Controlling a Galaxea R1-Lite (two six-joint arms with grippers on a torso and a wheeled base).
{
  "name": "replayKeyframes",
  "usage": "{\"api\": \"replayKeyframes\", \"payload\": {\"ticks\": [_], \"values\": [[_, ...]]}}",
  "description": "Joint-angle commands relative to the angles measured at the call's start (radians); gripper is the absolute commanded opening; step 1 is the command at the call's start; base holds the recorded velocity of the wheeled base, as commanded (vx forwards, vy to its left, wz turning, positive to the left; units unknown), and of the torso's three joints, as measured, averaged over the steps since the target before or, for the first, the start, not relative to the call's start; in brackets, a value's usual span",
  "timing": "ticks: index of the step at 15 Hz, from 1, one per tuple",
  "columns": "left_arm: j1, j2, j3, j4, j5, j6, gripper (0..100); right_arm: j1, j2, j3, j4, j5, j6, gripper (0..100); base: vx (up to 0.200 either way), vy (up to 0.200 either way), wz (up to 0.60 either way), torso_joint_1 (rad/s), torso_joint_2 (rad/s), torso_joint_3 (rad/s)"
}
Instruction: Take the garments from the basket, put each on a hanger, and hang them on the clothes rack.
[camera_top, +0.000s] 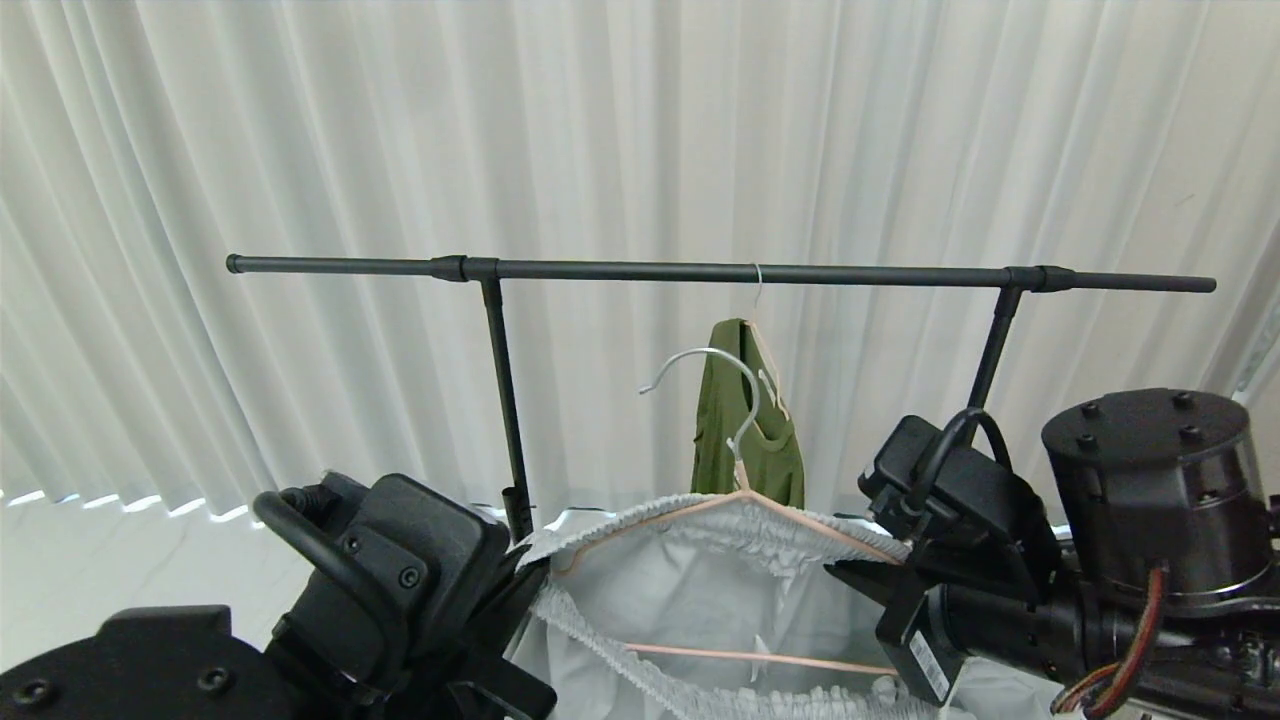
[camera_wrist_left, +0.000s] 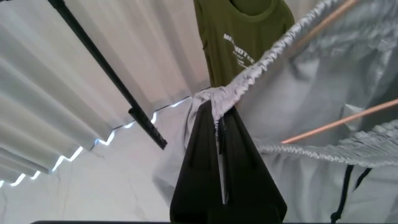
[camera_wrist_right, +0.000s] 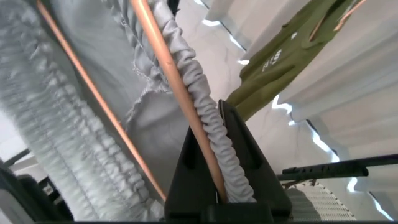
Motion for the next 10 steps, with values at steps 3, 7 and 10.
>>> {"api": "replayKeyframes", "payload": {"ticks": [3,7,10], "values": [[-0.002,0.004,0.000,0.000,-0.001,0.000,100,-0.028,0.003,-0.014,-0.002,0.000,0.000,0,0.000,0.000,0.00,0.000,0.00,0.000],[0.001,-0.004,0.015,0.000,-0.001,0.001,100,-0.102,-0.028,0.002,0.004,-0.001,0.000,0,0.000,0.000,0.00,0.000,0.00,0.000],[0.040,-0.041,0.067,0.000,0.002,0.009,100,-0.232,-0.111,0.114,0.019,-0.003,-0.009,0,0.000,0.000,0.00,0.000,0.00,0.000]]}}
